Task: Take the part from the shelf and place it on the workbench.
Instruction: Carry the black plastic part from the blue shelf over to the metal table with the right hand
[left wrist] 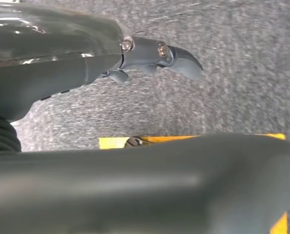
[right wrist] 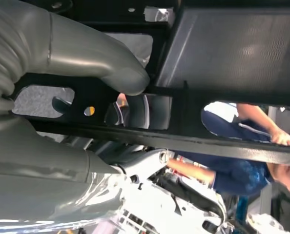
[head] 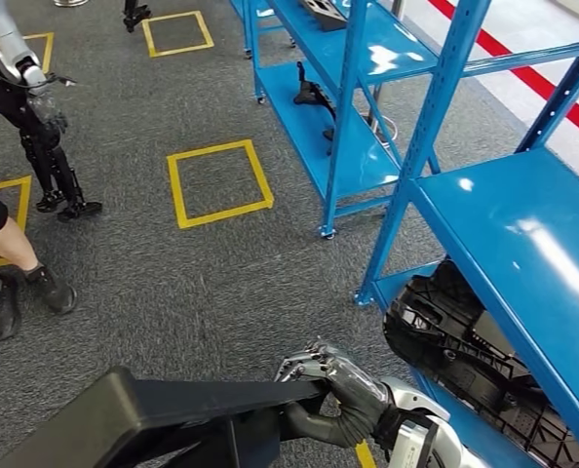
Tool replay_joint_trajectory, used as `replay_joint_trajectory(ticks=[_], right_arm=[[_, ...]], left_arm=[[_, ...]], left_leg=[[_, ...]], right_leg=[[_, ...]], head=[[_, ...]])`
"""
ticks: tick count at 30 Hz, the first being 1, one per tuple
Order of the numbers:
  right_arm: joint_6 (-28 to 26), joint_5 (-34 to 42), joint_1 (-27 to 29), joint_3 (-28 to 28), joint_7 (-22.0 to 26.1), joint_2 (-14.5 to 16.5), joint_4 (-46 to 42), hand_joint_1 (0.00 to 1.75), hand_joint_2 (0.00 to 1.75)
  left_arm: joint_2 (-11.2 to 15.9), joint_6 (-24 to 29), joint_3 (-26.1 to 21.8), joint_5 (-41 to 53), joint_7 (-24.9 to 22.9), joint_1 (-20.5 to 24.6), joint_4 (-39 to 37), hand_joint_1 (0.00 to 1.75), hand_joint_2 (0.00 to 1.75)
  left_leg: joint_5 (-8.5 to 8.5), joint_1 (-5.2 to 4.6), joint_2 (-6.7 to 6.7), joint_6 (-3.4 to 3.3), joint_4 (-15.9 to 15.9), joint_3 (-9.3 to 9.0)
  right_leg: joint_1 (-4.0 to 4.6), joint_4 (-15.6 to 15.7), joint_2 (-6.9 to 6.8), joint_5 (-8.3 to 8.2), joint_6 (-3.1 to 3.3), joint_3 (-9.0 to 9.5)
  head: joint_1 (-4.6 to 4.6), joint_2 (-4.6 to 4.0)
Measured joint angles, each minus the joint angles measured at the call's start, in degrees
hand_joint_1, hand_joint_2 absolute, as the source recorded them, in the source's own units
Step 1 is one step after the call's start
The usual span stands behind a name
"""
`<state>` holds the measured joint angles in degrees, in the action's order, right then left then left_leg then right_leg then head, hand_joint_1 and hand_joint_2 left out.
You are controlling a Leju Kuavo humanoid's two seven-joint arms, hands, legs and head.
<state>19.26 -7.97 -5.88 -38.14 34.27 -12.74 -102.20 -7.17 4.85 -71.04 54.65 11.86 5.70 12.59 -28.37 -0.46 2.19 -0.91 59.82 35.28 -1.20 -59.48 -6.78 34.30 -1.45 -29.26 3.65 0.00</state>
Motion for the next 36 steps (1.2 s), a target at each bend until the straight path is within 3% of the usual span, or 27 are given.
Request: replay_joint_trajectory(ticks=[2,3,5,6,7,8,10,12,14,15,16,18,20,21,22,23,25,27,29,30,32,34,36], right_arm=[[-0.1,0.1,0.0,0.0,0.0,-0.1,-0.1,1.75,1.75],[-0.1,0.1,0.1,0.0,0.0,-0.2,-0.1,1.75,1.75],[0.1,0.2,0.4,0.0,0.0,-0.5,0.0,1.75,1.75],[0.2,0.3,0.4,0.0,-0.1,-0.7,0.1,1.75,1.75],[0.3,0.3,0.4,-0.1,-0.3,-0.8,0.1,1.75,1.75],[0.5,0.4,0.2,-0.1,-0.4,-0.9,0.2,1.75,1.75],[0.7,0.6,0.0,-0.2,-0.6,-1.1,0.2,1.75,1.75],[0.8,0.7,-0.2,-0.2,-0.7,-1.3,0.3,1.75,1.75],[0.8,1.0,-0.6,-0.3,-0.7,-1.4,0.4,1.75,1.75],[0.9,1.1,-0.8,-0.3,-0.7,-1.4,0.4,1.75,1.75],[0.9,1.2,-1.0,-0.3,-0.7,-1.4,0.4,1.75,1.75],[0.9,1.3,-1.1,-0.3,-0.7,-1.4,0.4,1.75,1.75],[0.9,1.5,-1.0,-0.3,-0.8,-1.5,0.4,1.75,1.75],[0.9,1.5,-1.1,-0.3,-0.8,-1.5,0.4,1.75,1.75],[1.0,1.5,-1.1,-0.3,-0.8,-1.5,0.4,1.75,1.75],[1.0,1.6,-1.1,-0.3,-0.9,-1.5,0.4,1.75,1.75],[1.0,1.6,-1.2,-0.3,-1.0,-1.5,0.4,1.75,1.75],[1.0,1.6,-1.2,-0.3,-1.0,-1.6,0.4,1.75,1.75],[1.0,1.6,-1.3,-0.3,-1.1,-1.7,0.4,1.75,1.75],[1.0,1.7,-1.3,-0.3,-1.1,-1.7,0.3,1.75,1.75],[1.0,1.8,-1.3,-0.3,-1.1,-1.9,0.2,1.75,1.75],[1.0,1.9,-1.1,-0.3,-1.2,-2.4,0.2,1.75,1.75],[1.0,1.9,-0.8,-0.3,-1.3,-2.9,0.2,1.75,1.75]], left_arm=[[-0.1,0.0,0.2,0.0,0.0,0.2,0.0,0.00,1.75],[-0.1,0.0,0.3,0.0,0.0,0.4,0.0,0.00,1.75],[-0.3,-0.1,0.3,0.0,0.0,0.7,0.0,0.00,1.75],[-0.4,-0.2,0.4,0.0,0.0,0.7,0.0,0.00,1.75],[-0.5,-0.2,0.4,0.0,0.0,0.7,0.0,0.00,1.75],[-0.6,-0.3,0.4,-0.1,0.0,0.7,0.0,0.00,1.75],[-0.9,-0.5,0.4,-0.1,0.0,0.8,0.0,0.00,1.75],[-1.1,-0.5,0.4,-0.1,0.0,1.0,0.0,0.00,1.75],[-1.2,-0.5,0.4,-0.1,0.0,0.8,0.0,0.00,1.75],[-1.2,-0.5,0.4,-0.1,0.0,0.7,0.0,0.00,1.75],[-1.3,-0.5,0.4,-0.1,0.0,0.6,0.0,0.00,1.75],[-1.4,-0.3,0.4,-0.2,-0.1,0.8,0.0,0.00,1.75],[-1.5,-0.1,0.4,-0.2,-0.4,0.7,0.0,0.00,1.75],[-1.5,0.1,0.4,-0.2,-0.5,0.6,0.0,0.00,1.75],[-1.6,0.1,0.4,-0.2,-0.6,0.4,0.0,0.00,1.75],[-1.6,0.1,0.4,-0.2,-0.7,0.2,0.0,0.00,1.75],[-1.6,0.2,0.4,-0.2,-0.8,0.2,0.0,0.00,1.75],[-1.6,0.2,0.4,-0.2,-0.9,0.3,0.0,0.00,1.75],[-1.7,0.2,0.4,-0.2,-1.1,0.2,0.0,0.00,1.75],[-1.7,0.2,0.4,-0.2,-1.1,0.0,0.0,0.00,1.75],[-1.7,0.3,0.3,-0.2,-1.4,0.0,0.0,0.00,1.75],[-2.0,0.3,0.3,-0.2,-1.7,0.3,0.0,0.00,1.75],[-2.3,0.2,0.3,-0.3,-2.0,0.3,0.0,0.00,1.75]], left_leg=[[0.20,0.32,-1.17,-0.75,-0.7,-0.60],[0.17,0.28,-1.86,-0.97,-0.7,-0.72],[0.06,0.20,-3.43,-1.23,-0.7,-0.82],[-0.02,0.17,-4.27,-1.26,-0.7,-0.94],[-0.13,0.17,-5.12,-1.23,-0.6,-1.12],[-0.28,0.19,-5.99,-1.12,-0.6,-1.36],[-0.70,0.24,-7.66,-0.68,-0.3,-1.59],[-0.89,0.39,-9.09,-0.07,0.0,-1.34],[-0.87,0.62,-10.21,0.53,-0.1,-1.10],[-1.08,0.60,-9.59,0.80,0.1,-1.00],[-1.68,0.53,-8.24,1.08,1.0,-0.58],[-4.34,0.52,-4.55,1.68,6.2,2.05],[-6.99,0.88,-3.12,2.22,13.4,5.98],[-7.13,1.02,-2.94,2.37,15.2,7.07],[-6.22,1.11,-2.76,2.44,14.9,7.06],[-4.38,1.14,-2.37,2.39,12.3,5.88],[-0.80,0.73,0.11,1.88,4.9,2.24],[0.19,0.02,2.27,1.00,1.0,0.48],[-0.10,-0.42,1.73,0.20,0.7,0.50],[-0.06,-0.39,1.09,-0.17,0.4,0.26],[0.03,-0.07,-0.26,-1.01,-0.3,-0.45],[-0.04,0.13,-1.77,-1.52,-0.5,-0.82],[-0.19,0.08,-3.47,-1.66,-0.5,-0.97]], right_leg=[[-0.10,-3.6,3.27,2.30,-0.13,-1.33],[-0.08,-7.1,5.03,3.89,-0.04,-3.11],[-0.01,-13.9,6.39,5.99,0.00,-7.26],[0.02,-15.2,6.54,5.54,-0.03,-8.47],[0.03,-14.2,6.68,3.92,-0.08,-8.63],[0.02,-11.3,7.11,1.40,-0.11,-7.83],[-0.21,-4.1,9.63,-2.76,-0.07,-5.32],[-0.26,-0.8,11.46,-3.71,0.15,-4.12],[-0.12,-0.5,10.57,-3.58,0.67,-3.88],[-0.14,-0.4,9.86,-3.57,1.02,-3.67],[-0.19,-0.2,9.08,-3.55,1.37,-3.45],[-0.14,0.0,7.29,-3.30,1.94,-3.05],[0.02,0.0,5.41,-2.90,2.15,-2.79],[0.06,0.0,4.56,-2.68,2.12,-2.62],[0.06,0.0,3.76,-2.43,2.03,-2.36],[0.06,0.0,2.99,-2.14,1.90,-1.99],[0.19,0.0,1.58,-1.49,1.50,-1.20],[0.39,0.1,0.39,-1.00,0.92,-0.72],[0.38,0.4,-0.85,-0.72,0.30,-0.25],[0.25,0.3,-0.80,-0.39,-0.02,0.14],[0.06,-2.1,1.89,1.45,-0.32,-0.29],[0.04,-8.7,5.43,4.52,-0.15,-3.58],[0.13,-14.4,6.41,5.82,-0.08,-7.40]], head=[[-0.08,0.00],[-0.10,0.00],[-0.13,0.00],[-0.13,0.00],[-0.13,0.00],[-0.13,0.00],[-0.13,0.00],[-0.11,0.00],[-0.10,0.00],[-0.09,0.00],[-0.07,0.00],[-0.04,0.00],[-0.04,0.00],[-0.04,0.00],[-0.04,0.00],[-0.04,0.00],[-0.04,0.00],[-0.05,0.00],[-0.07,0.00],[-0.07,0.00],[-0.10,0.00],[-0.17,0.00],[-0.20,0.00]])
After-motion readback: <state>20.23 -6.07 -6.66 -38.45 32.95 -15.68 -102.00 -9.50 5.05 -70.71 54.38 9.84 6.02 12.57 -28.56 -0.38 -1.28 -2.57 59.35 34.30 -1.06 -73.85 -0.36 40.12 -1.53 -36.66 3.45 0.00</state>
